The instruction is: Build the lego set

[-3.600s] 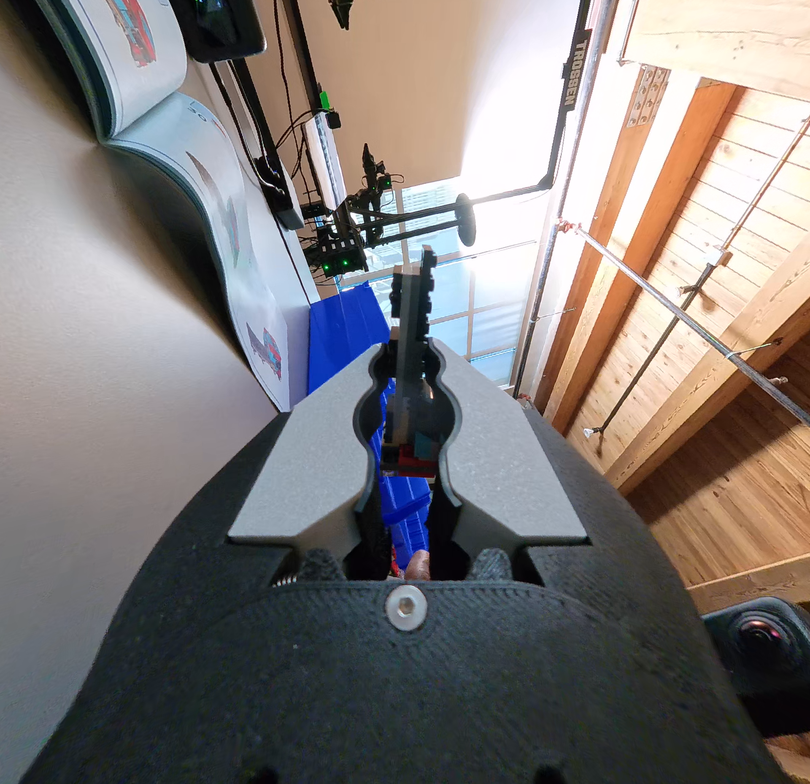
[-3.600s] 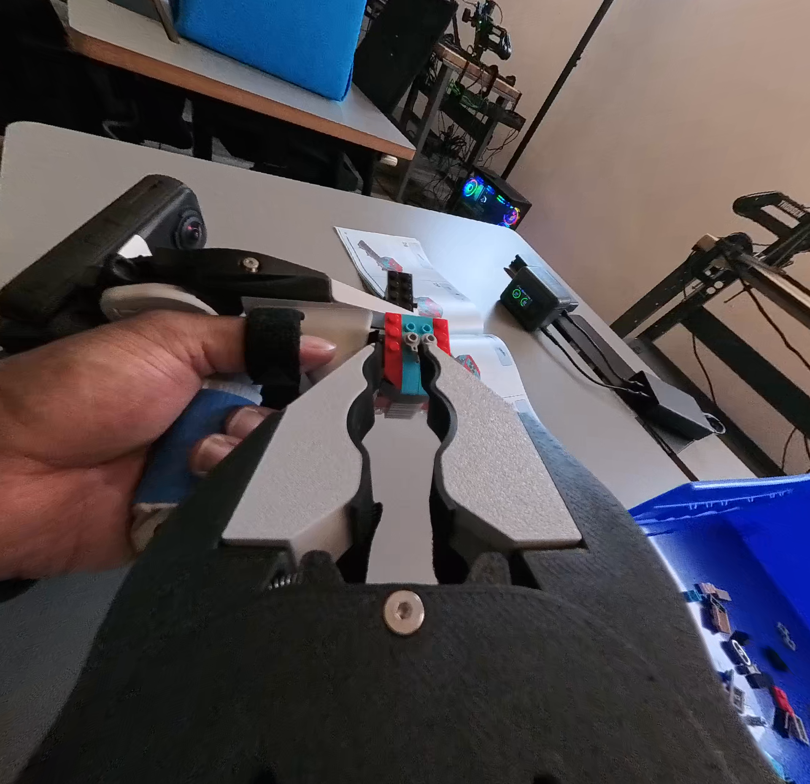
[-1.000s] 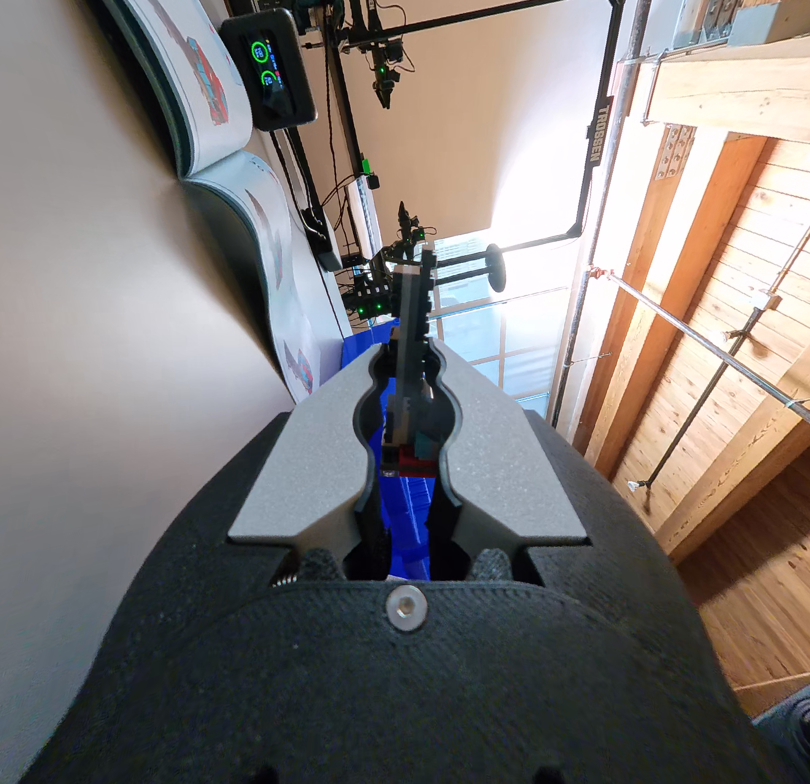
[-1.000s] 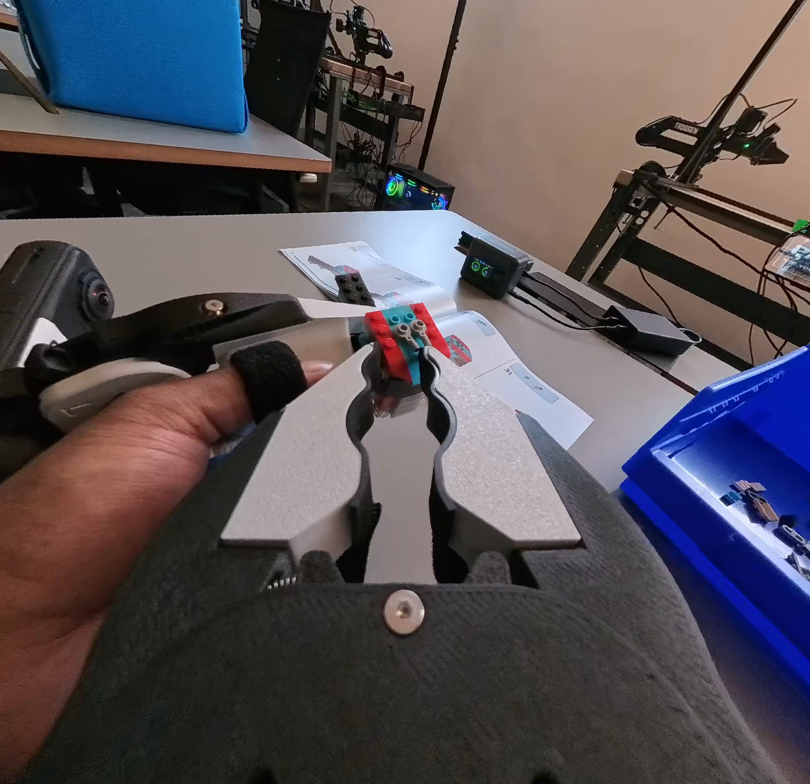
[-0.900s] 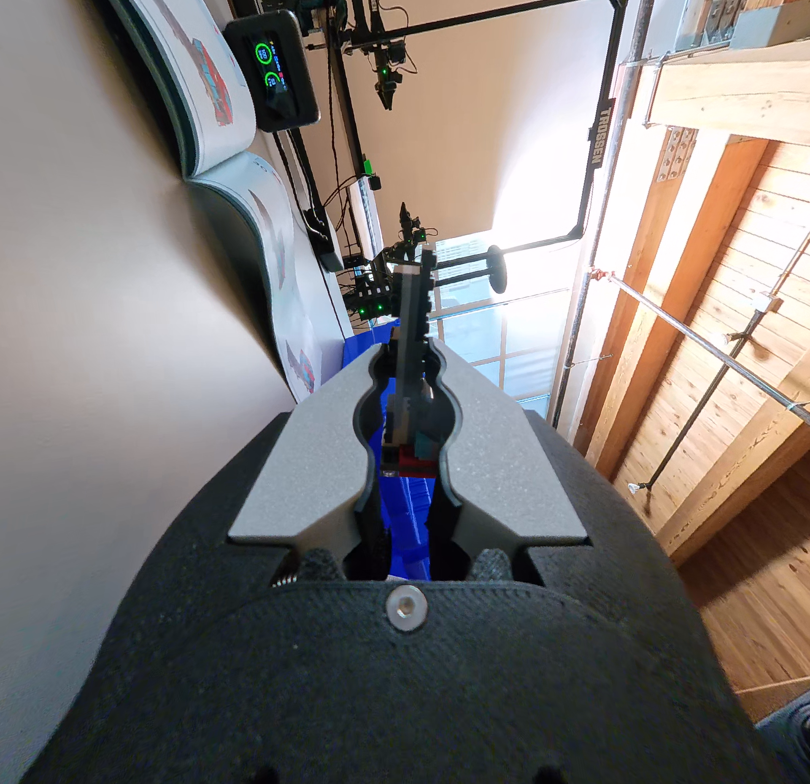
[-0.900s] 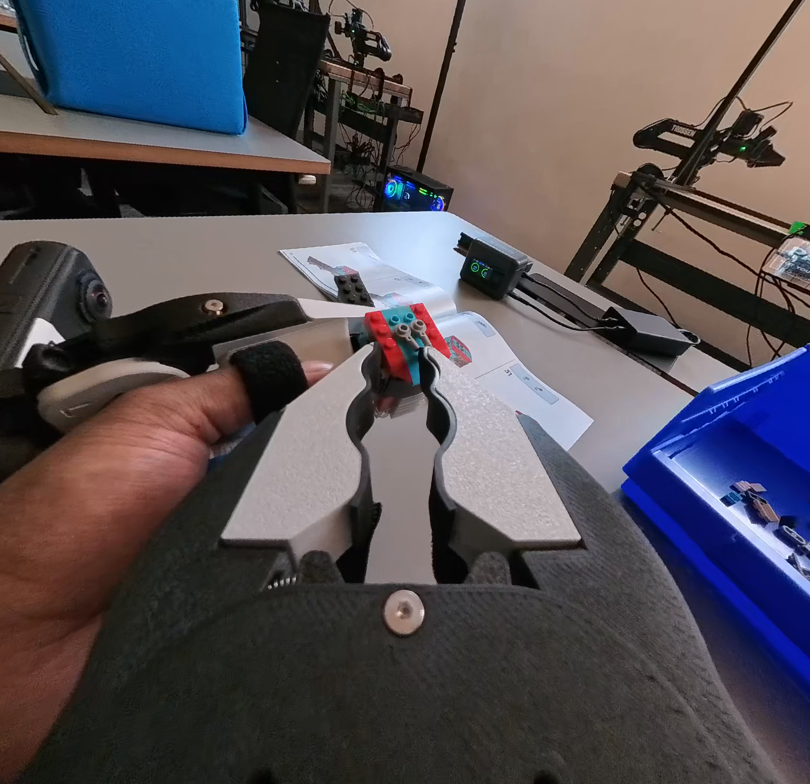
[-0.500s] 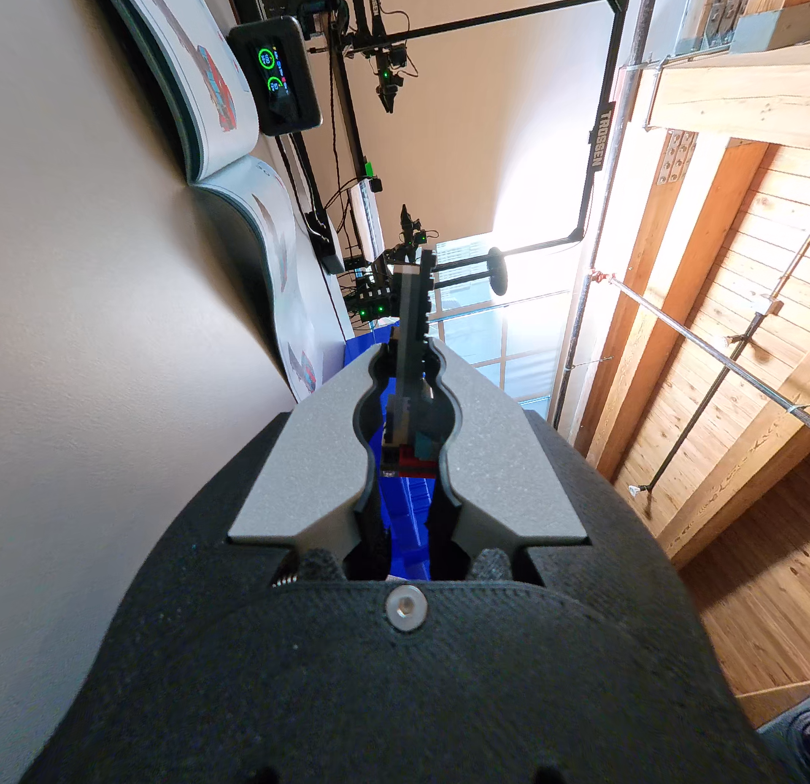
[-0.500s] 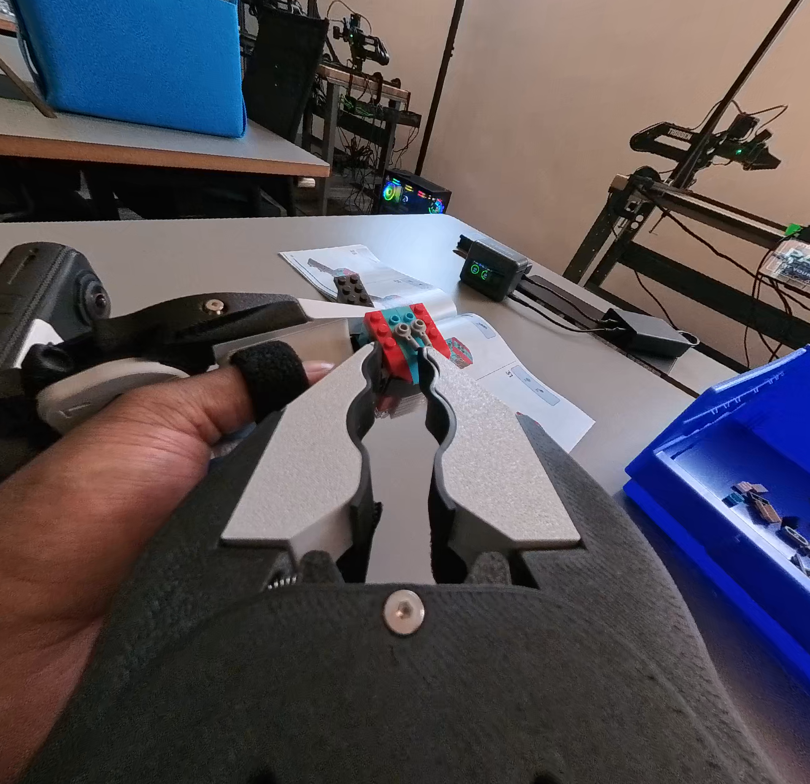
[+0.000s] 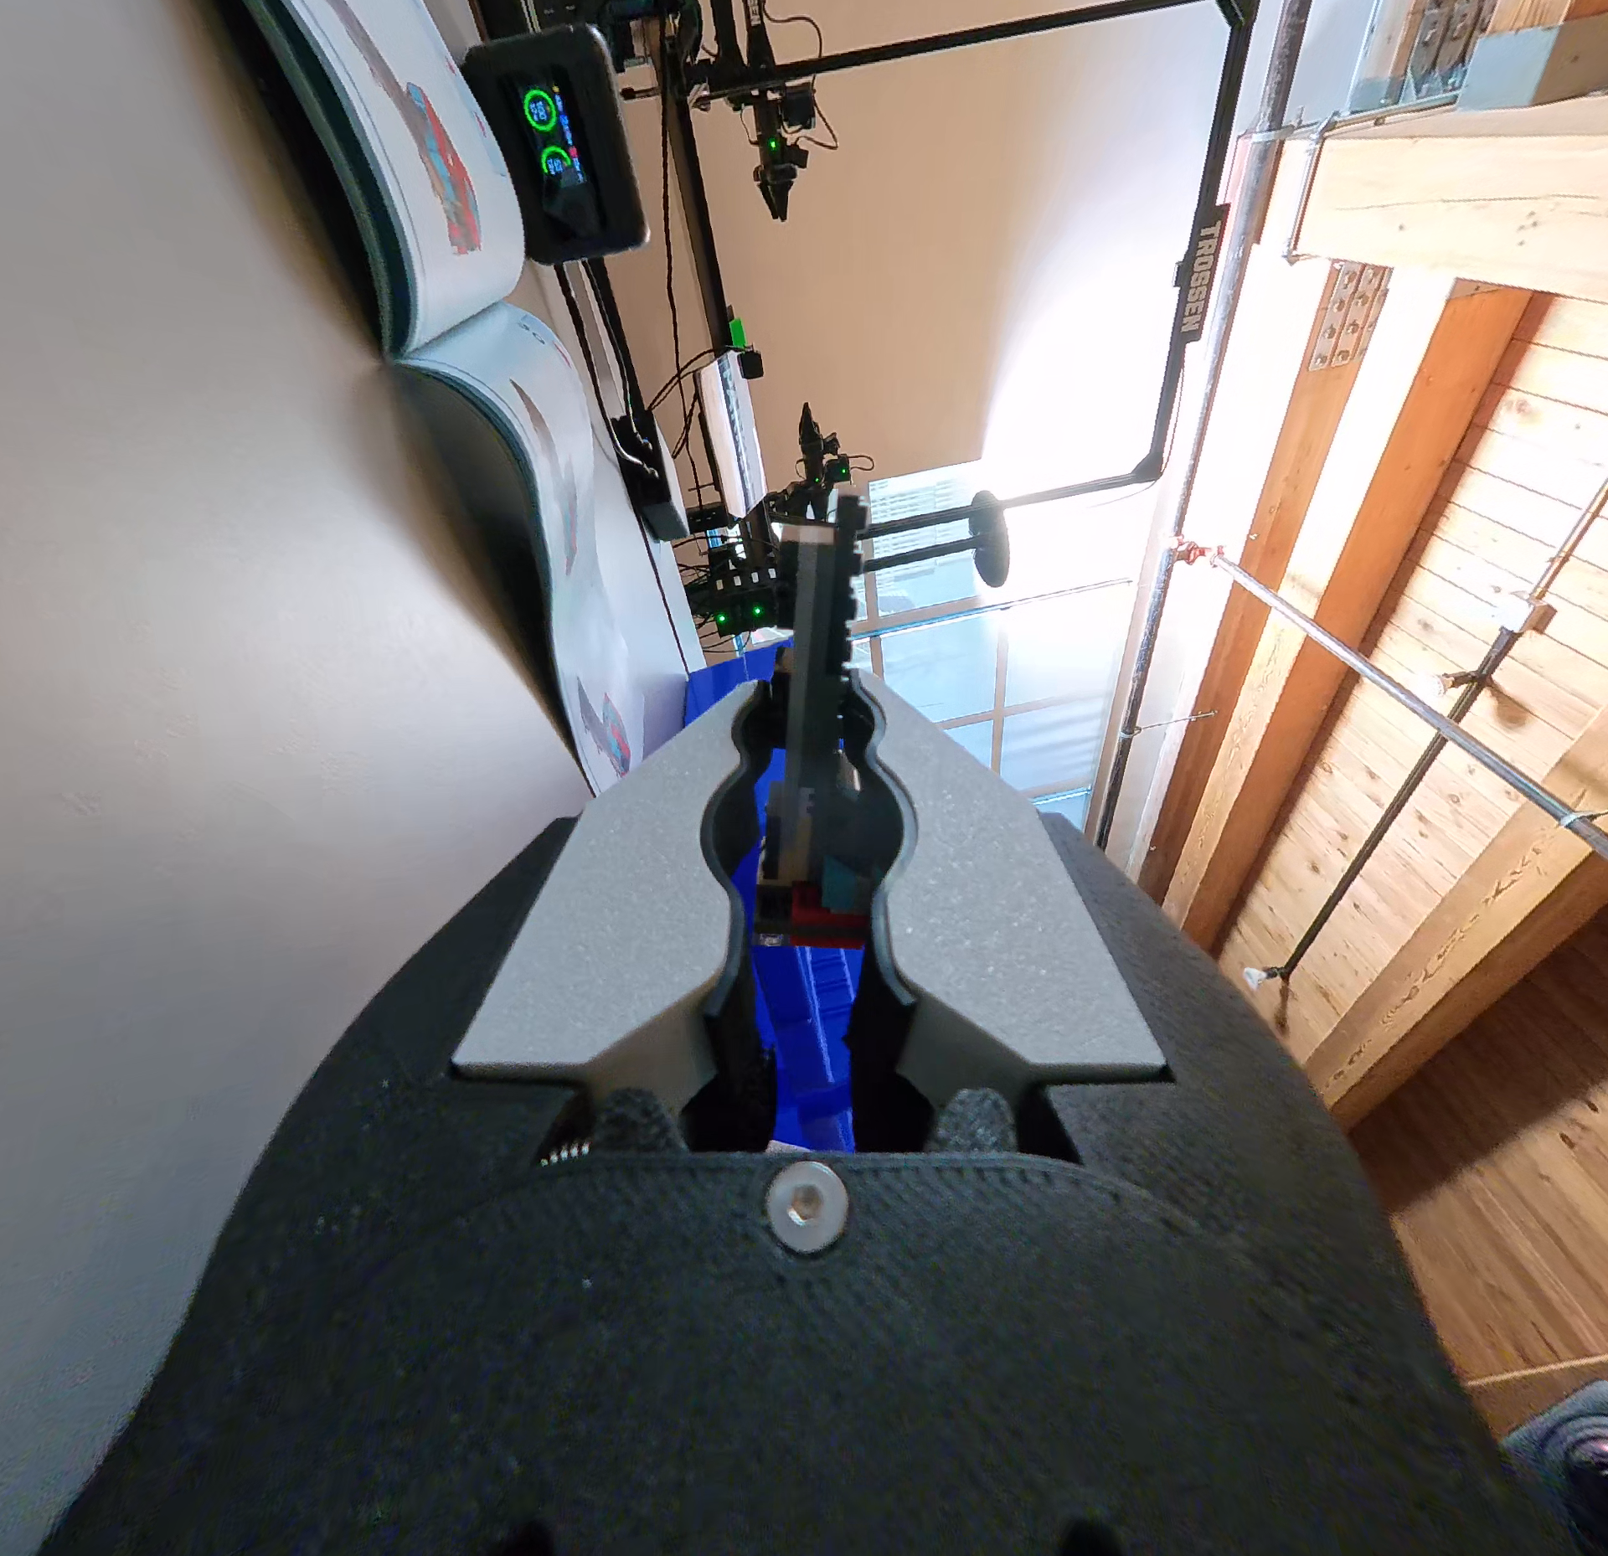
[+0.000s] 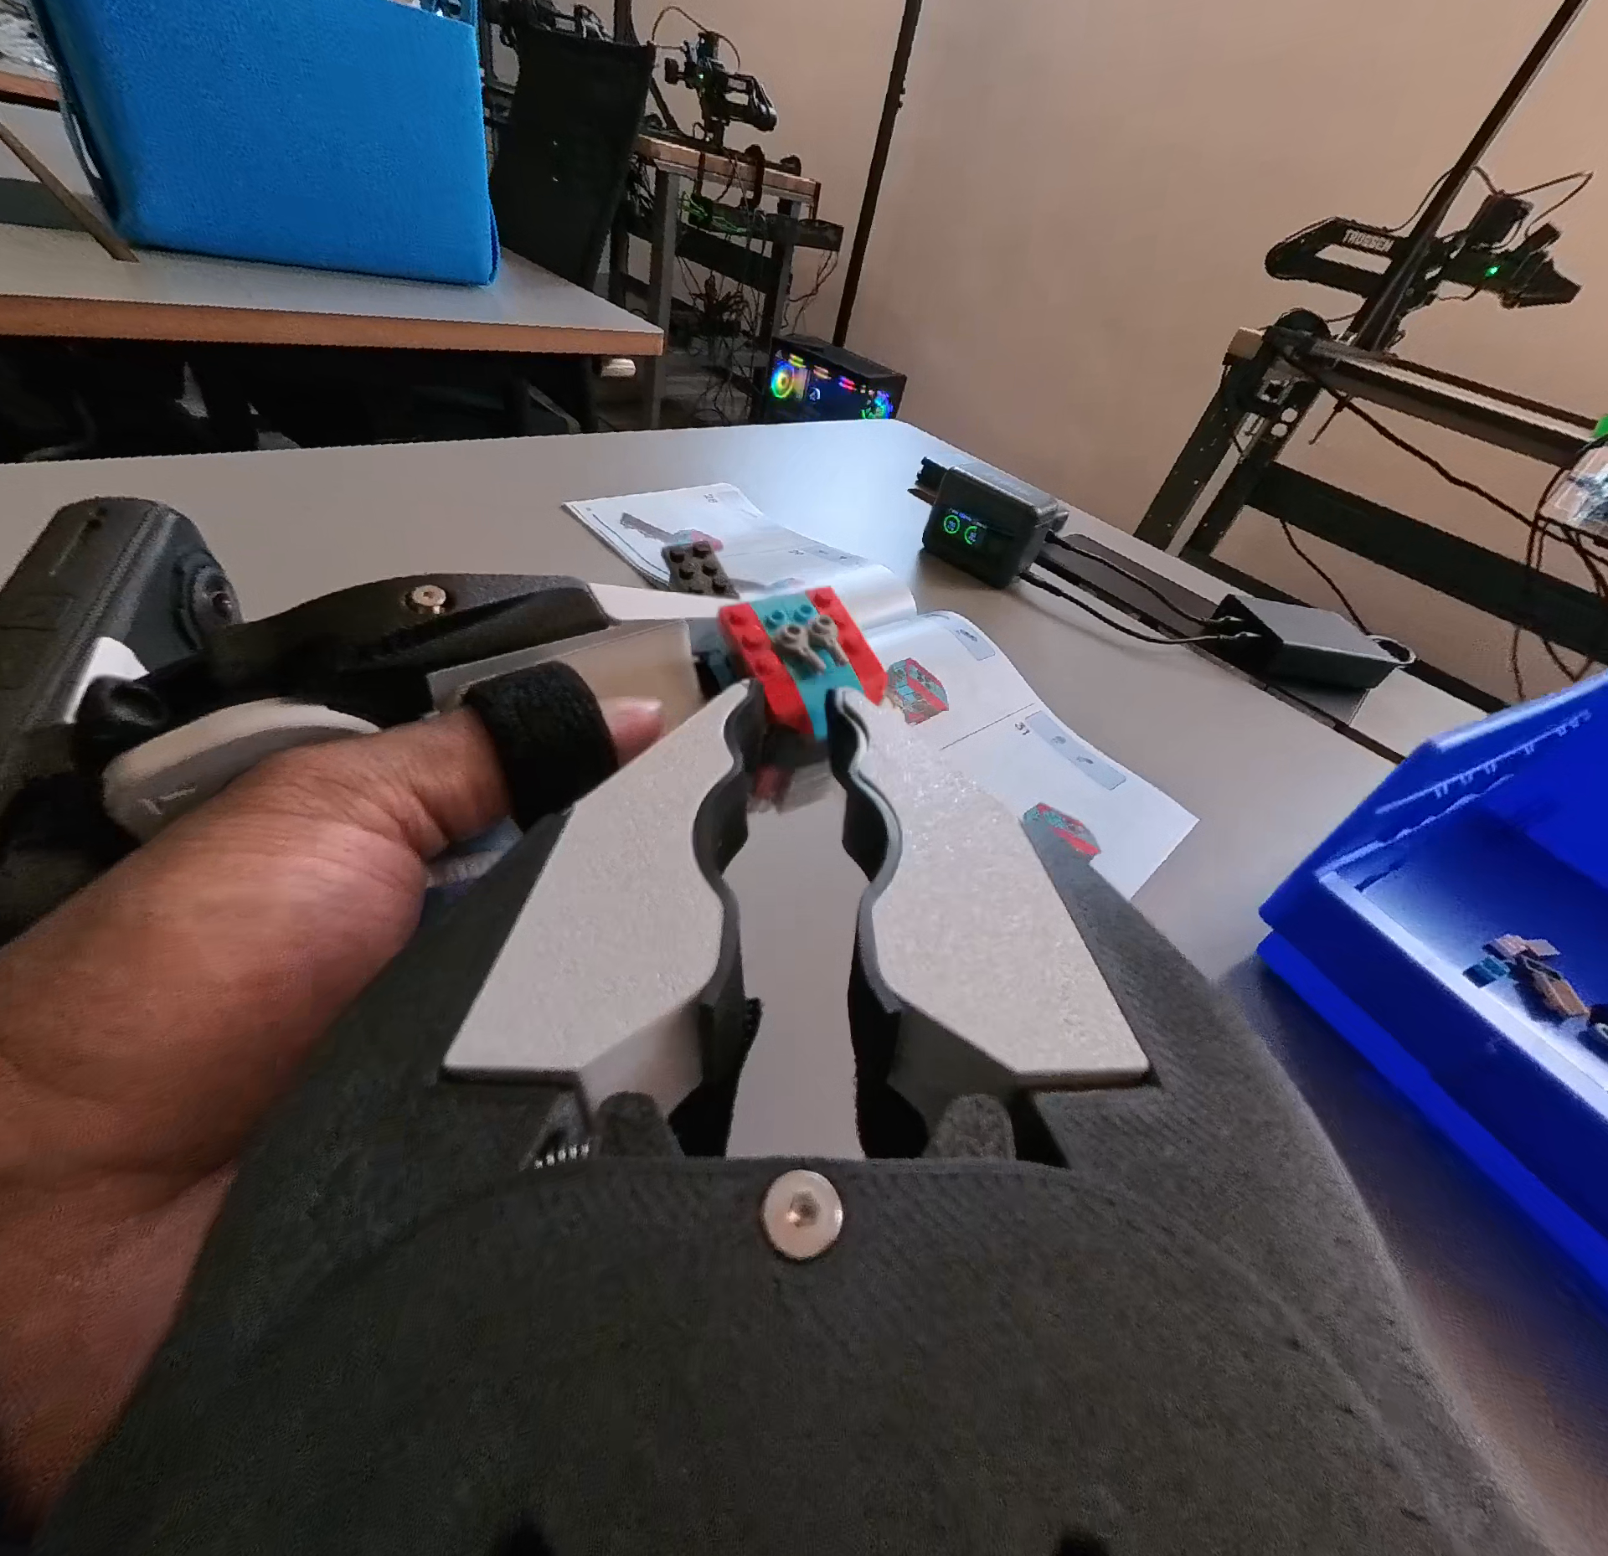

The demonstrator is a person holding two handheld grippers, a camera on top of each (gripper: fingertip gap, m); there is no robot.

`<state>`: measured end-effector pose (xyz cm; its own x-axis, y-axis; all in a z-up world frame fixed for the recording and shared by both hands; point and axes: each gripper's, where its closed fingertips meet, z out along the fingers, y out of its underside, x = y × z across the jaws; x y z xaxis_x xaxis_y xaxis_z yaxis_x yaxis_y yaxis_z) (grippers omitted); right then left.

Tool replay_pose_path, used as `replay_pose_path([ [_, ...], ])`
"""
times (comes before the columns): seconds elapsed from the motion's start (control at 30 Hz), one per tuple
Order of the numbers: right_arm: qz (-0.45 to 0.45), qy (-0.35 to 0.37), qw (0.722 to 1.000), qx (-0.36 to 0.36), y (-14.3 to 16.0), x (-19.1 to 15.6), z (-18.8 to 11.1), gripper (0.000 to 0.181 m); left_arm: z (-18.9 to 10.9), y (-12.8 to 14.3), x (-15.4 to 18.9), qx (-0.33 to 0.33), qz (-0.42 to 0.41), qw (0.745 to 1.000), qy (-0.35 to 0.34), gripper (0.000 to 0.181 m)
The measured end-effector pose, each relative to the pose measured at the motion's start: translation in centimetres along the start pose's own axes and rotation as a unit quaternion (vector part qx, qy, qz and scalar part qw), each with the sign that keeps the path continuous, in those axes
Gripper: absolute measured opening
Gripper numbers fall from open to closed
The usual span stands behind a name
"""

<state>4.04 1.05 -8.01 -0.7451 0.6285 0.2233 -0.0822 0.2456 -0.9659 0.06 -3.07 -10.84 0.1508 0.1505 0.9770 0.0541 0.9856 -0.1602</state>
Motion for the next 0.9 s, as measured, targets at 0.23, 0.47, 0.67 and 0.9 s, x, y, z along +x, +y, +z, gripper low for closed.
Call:
replay_pose_path([
  [0.23,0.017,0.014,0.999,-0.044,3.2,4.7,-5.4,0.025,0.0,-0.8,-0.8,-0.004,-0.009,1.000,-0.010,0.015],
  [0.47,0.046,0.074,0.968,-0.237,12.4,12.5,-12.0,0.013,0.7,2.5,-0.7,-0.079,-0.007,0.997,-0.014,0.015],
  [0.67,-0.093,0.018,0.954,-0.285,13.8,12.6,-11.6,0.014,0.8,3.4,-0.6,-0.099,-0.007,0.995,-0.011,0.015],
  [0.9,-0.148,-0.054,0.939,-0.307,14.5,12.5,-10.7,0.002,0.7,3.7,-0.5,-0.108,-0.008,0.994,-0.009,0.016],
])
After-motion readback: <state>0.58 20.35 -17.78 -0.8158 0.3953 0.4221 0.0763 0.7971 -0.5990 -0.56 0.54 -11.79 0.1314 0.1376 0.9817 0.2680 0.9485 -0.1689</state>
